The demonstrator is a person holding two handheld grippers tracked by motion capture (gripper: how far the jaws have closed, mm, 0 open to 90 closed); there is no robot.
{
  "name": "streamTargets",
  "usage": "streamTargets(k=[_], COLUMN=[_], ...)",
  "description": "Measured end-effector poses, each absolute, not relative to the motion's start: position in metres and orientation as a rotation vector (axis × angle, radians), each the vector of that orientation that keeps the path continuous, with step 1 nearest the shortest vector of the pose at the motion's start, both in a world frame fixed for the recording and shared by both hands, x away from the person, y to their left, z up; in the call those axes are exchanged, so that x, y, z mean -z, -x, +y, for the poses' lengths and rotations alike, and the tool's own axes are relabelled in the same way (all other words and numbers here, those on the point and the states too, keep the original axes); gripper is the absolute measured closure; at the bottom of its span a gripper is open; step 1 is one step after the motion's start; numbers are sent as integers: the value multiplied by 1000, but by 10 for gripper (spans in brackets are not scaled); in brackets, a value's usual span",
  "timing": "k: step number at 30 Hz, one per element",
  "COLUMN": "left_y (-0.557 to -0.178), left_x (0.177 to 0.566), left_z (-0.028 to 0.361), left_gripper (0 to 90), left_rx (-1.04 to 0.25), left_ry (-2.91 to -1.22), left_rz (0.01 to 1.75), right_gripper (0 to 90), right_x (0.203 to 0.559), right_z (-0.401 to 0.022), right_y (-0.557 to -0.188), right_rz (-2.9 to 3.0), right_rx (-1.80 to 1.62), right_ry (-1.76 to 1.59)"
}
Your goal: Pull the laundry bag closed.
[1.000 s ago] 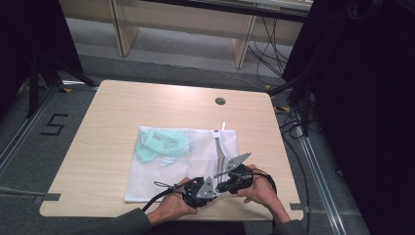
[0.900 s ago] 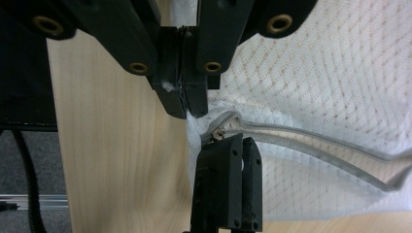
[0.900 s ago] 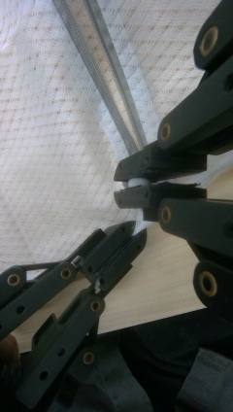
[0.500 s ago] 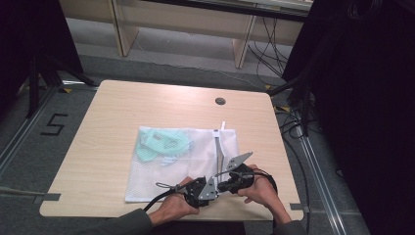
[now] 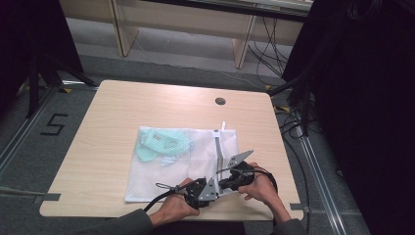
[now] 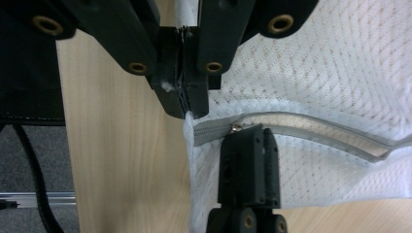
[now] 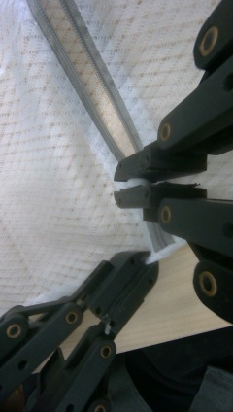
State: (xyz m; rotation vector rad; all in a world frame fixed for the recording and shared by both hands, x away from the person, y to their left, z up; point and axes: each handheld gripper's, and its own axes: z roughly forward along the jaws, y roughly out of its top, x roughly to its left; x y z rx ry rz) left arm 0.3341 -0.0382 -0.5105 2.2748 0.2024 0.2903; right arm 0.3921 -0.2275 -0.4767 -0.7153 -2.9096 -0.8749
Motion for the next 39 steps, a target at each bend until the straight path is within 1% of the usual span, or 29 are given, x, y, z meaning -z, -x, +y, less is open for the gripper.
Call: streamTargets(k=[4, 16, 17, 19, 21, 22, 29, 32, 34, 39], left_y=[-335, -335, -335, -334, -334, -333, -333, -333, -332, -332], left_x=[511, 512, 511, 511, 512, 512, 512, 512, 512, 514], left_z=[-37, -34, -34, -33, -33, -34, -33, -32, -31, -33], left_gripper=[879, 879, 879, 879, 878, 879, 890, 892, 894, 894], left_rx=[-255, -227, -241, -226, -247, -223, -240, -227, -247, -228], left_ry=[-2263, -2265, -2275, -2281, -2273, -2263, -2254, -2246, -2258, -2260], left_rz=[240, 245, 234, 218, 227, 236, 241, 256, 253, 250], right_gripper=[867, 867, 867, 867, 867, 867, 867, 867, 867, 867], right_x=[478, 482, 483, 482, 482, 482, 483, 483, 483, 481], right_z=[-225, -226, -225, -224, -223, -223, -221, -219, -218, -216], right_y=[-393, -401, -402, -404, -406, -407, -414, -415, -416, -415], right_rz=[-2915, -2930, -2926, -2936, -2946, -2954, -2952, -2951, -2953, -2955], right_rx=[879, 884, 880, 882, 877, 870, 868, 865, 862, 861], right_ry=[716, 719, 723, 722, 718, 720, 722, 722, 711, 720])
